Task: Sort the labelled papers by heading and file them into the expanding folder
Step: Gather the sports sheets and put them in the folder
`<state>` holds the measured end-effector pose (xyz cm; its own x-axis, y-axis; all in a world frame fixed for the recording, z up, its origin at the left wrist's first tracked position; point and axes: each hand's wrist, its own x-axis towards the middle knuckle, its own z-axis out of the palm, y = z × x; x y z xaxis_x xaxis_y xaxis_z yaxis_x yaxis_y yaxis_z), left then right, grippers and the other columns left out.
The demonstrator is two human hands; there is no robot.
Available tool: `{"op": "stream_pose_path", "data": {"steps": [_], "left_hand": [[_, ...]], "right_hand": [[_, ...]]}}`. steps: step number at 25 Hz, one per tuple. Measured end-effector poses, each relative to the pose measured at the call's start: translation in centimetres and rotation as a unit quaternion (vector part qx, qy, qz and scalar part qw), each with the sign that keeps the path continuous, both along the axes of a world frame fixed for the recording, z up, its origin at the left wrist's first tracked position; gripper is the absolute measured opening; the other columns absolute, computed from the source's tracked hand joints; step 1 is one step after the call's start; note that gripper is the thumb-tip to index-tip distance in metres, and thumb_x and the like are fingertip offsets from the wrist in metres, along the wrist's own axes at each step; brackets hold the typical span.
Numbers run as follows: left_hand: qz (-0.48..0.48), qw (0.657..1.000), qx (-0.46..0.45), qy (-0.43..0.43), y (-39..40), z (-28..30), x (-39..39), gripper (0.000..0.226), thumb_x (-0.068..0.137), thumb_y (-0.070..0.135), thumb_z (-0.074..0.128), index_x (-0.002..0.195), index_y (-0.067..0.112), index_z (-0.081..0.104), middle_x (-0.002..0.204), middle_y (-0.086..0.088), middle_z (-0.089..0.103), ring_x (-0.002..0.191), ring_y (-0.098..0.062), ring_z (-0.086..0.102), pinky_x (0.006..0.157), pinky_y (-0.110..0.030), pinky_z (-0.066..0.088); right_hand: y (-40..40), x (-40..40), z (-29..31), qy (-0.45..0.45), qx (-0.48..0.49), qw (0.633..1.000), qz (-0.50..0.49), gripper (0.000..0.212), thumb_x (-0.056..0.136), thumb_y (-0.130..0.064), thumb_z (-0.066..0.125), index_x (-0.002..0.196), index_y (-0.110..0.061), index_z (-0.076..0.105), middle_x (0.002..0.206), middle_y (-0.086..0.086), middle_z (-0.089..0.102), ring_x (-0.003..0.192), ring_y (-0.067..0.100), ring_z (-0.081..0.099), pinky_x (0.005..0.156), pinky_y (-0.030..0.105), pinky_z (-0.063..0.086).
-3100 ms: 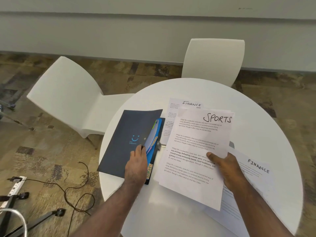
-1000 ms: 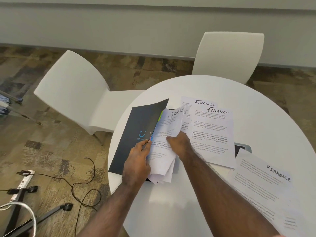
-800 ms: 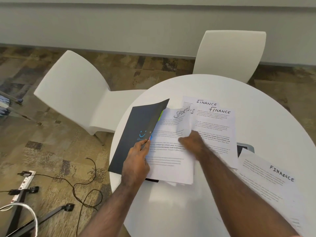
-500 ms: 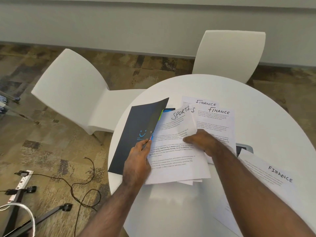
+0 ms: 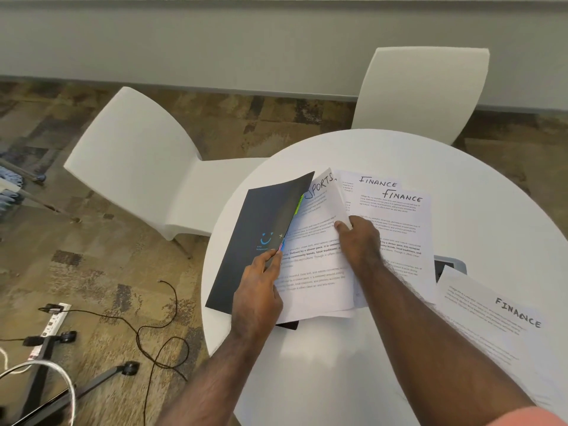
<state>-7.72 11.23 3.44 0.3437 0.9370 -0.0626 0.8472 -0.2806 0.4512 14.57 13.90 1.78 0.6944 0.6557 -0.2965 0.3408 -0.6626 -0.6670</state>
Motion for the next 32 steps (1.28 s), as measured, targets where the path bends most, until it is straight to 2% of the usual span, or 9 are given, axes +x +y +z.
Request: {"op": "stream_pose_path", "data": {"steps": [2, 5, 7, 12, 17, 22, 26, 29, 32], "left_hand": [[0.0, 1.0, -0.001, 0.005, -0.1, 0.2, 0.4, 0.067, 0.086, -0.005, 0.05, 0.146, 0.023, 0.045, 0.146, 0.005, 0.046, 0.12, -0.018, 0.049, 0.085, -0.033, 0.055], [0.008, 1.0, -0.011, 0.013, -0.3, 0.4, 0.8, 0.068, 0.087, -0.004, 0.048, 0.148, 0.024, 0.041, 0.148, 0.005, 0.043, 0.121, -0.018, 0.048, 0.082, -0.035, 0.057], [0.013, 1.0, -0.016, 0.017, -0.1, 0.5, 0.9, 0.068, 0.088, -0.002, 0.049, 0.15, 0.025, 0.039, 0.15, 0.006, 0.041, 0.124, -0.016, 0.045, 0.084, -0.035, 0.057], [0.012, 1.0, -0.025, 0.013, 0.0, 0.4, 1.2, 0.068, 0.089, -0.001, 0.05, 0.151, 0.025, 0.037, 0.151, 0.006, 0.039, 0.126, -0.015, 0.043, 0.087, -0.036, 0.057], [0.007, 0.999, -0.033, 0.033, -0.2, 0.3, 1.4, 0.072, 0.087, 0.002, 0.055, 0.152, 0.027, 0.034, 0.151, 0.007, 0.037, 0.126, -0.015, 0.041, 0.083, -0.036, 0.058], [0.024, 0.999, -0.031, 0.034, -0.6, 0.3, 1.8, 0.067, 0.091, 0.005, 0.053, 0.152, 0.029, 0.035, 0.152, 0.009, 0.037, 0.128, -0.014, 0.041, 0.083, -0.034, 0.058], [0.003, 0.999, -0.031, 0.042, -0.7, 0.3, 1.3, 0.07, 0.09, 0.004, 0.054, 0.152, 0.028, 0.033, 0.153, 0.009, 0.035, 0.128, -0.014, 0.04, 0.086, -0.034, 0.056], [0.005, 0.999, -0.032, 0.04, -0.9, 0.3, 1.2, 0.07, 0.089, 0.002, 0.051, 0.152, 0.028, 0.034, 0.153, 0.008, 0.035, 0.127, -0.015, 0.041, 0.085, -0.036, 0.057], [0.023, 0.999, -0.024, 0.034, -0.6, 0.4, 1.4, 0.069, 0.089, 0.0, 0.047, 0.15, 0.029, 0.037, 0.151, 0.009, 0.037, 0.124, -0.015, 0.043, 0.081, -0.037, 0.057]], "right_hand": [[0.2, -0.5, 0.0, 0.014, 0.014, 1.0, 0.004, 0.028, 0.093, -0.032, 0.059, 0.106, -0.009, 0.068, 0.107, 0.012, 0.071, 0.085, 0.026, 0.057, 0.074, 0.026, 0.039], [-0.1, -0.8, 0.5, 0.231, 0.004, 0.972, 0.041, 0.029, 0.089, -0.022, 0.067, 0.115, -0.01, 0.068, 0.11, 0.008, 0.074, 0.094, 0.026, 0.07, 0.083, 0.033, 0.055], [-0.9, 0.5, 1.2, 0.346, -0.048, 0.935, 0.062, 0.028, 0.084, -0.013, 0.071, 0.112, -0.011, 0.069, 0.097, 0.005, 0.078, 0.079, 0.021, 0.075, 0.064, 0.03, 0.059], [-3.7, 0.8, 0.6, 0.277, -0.084, 0.949, 0.125, 0.033, 0.085, -0.004, 0.064, 0.116, -0.016, 0.068, 0.113, 0.007, 0.073, 0.099, 0.026, 0.069, 0.087, 0.04, 0.056], [-5.4, -1.4, -0.3, 0.097, 0.004, 0.993, 0.065, 0.039, 0.089, -0.012, 0.061, 0.128, -0.013, 0.061, 0.124, 0.011, 0.067, 0.11, 0.028, 0.061, 0.086, 0.023, 0.039], [-5.7, -5.0, -0.6, 0.141, -0.012, 0.988, 0.067, 0.037, 0.092, -0.026, 0.061, 0.127, -0.015, 0.06, 0.122, 0.008, 0.068, 0.108, 0.03, 0.063, 0.086, 0.029, 0.045], [-4.4, -0.6, 0.7, 0.342, -0.022, 0.94, -0.004, 0.028, 0.087, -0.019, 0.071, 0.115, -0.013, 0.068, 0.101, 0.007, 0.077, 0.085, 0.024, 0.073, 0.072, 0.038, 0.06], [-3.8, -0.8, 1.2, 0.303, -0.076, 0.948, 0.063, 0.033, 0.086, -0.008, 0.071, 0.118, -0.011, 0.067, 0.108, 0.011, 0.074, 0.097, 0.031, 0.072, 0.085, 0.052, 0.058], [-4.4, -1.6, 1.4, 0.191, -0.051, 0.978, 0.07, 0.038, 0.085, -0.013, 0.071, 0.122, -0.009, 0.066, 0.117, 0.01, 0.071, 0.104, 0.029, 0.067, 0.09, 0.041, 0.055]]}}
